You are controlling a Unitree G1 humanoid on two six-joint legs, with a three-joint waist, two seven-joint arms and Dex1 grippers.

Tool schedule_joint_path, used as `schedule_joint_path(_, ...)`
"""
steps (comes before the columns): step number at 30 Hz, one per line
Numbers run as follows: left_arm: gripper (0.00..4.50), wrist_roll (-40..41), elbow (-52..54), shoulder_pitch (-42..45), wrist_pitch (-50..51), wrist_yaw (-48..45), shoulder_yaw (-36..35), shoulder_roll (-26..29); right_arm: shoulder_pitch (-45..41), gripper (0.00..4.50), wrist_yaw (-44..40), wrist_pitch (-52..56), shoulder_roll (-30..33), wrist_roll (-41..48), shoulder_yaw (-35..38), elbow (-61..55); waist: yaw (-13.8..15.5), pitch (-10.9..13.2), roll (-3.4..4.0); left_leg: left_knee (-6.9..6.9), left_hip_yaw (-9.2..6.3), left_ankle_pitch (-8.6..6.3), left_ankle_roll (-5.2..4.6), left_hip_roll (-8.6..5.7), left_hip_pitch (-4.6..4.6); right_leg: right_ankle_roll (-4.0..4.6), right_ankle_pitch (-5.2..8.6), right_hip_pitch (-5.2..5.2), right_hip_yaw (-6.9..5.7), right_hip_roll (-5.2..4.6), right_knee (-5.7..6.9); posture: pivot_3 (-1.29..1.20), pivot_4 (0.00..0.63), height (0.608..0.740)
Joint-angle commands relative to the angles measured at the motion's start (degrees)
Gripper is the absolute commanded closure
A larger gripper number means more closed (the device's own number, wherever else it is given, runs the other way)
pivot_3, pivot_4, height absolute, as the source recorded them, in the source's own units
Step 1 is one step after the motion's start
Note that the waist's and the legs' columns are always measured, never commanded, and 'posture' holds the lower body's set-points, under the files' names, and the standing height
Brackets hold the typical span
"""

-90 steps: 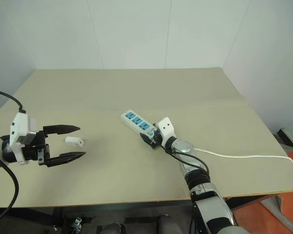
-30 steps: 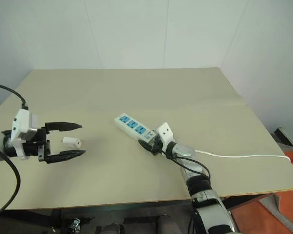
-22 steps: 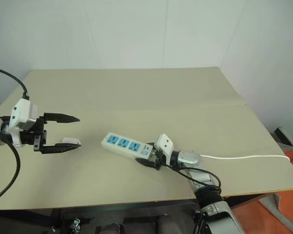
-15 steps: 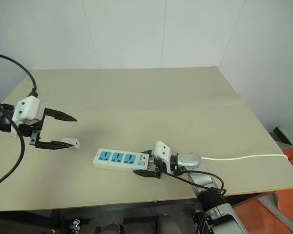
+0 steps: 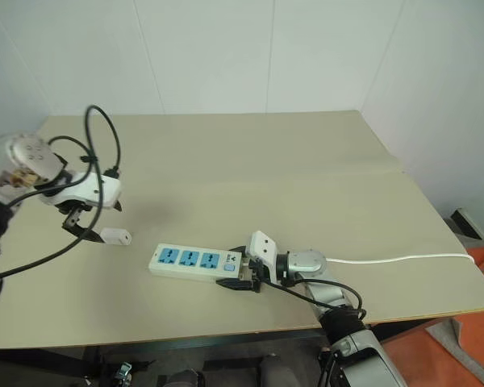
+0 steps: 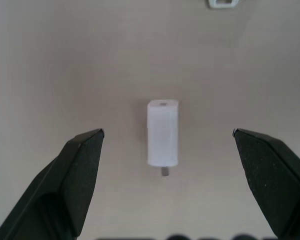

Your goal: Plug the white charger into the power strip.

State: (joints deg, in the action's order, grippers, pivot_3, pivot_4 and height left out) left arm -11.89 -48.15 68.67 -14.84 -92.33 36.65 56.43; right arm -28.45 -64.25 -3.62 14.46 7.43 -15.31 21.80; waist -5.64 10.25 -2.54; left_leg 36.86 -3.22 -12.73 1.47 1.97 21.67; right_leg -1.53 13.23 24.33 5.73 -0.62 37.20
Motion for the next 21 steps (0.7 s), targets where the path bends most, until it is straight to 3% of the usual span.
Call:
schedule_joint_path(1, 0.00, -5.4, -6.3, 2.6, -3.9, -0.2, 1.1, -3.8, 0.6, 1.08, 0.9, -0.2, -0.4, -0.5, -0.7, -0.5, -0.1, 0.0, 0.00, 0.01, -0.01, 0.00, 0.00, 0.00, 0.00, 0.00, 0.00, 0.00, 0.00, 0.00, 0.00, 0.00, 0.150, 0.740)
schedule_joint_path(7, 0.00, -13.6, -15.6, 3.7, -7.6, 6.0, 2.0, -10.3, 1.7, 1.08, 2.5, 0.5, 0.1, -0.5, -0.3, -2.3, -0.1, 0.0, -0.02, 0.03, -0.02, 0.00, 0.00, 0.00, 0.04, 0.00, -0.01, 0.01, 0.01, 0.01, 0.00, 0.00, 0.150, 0.740)
schedule_joint_path(21, 0.00, -19.8, -21.6, 3.3, -10.2, 11.0, 0.8, -14.4, 3.4, 1.08, 4.3, 1.3, 1.1, -0.4, -0.3, -5.0, 0.4, 0.0, -0.03, 0.08, -0.06, 0.00, -0.01, -0.04, 0.09, -0.03, -0.02, -0.01, 0.00, -0.04, 0.01, 0.00, 0.150, 0.740)
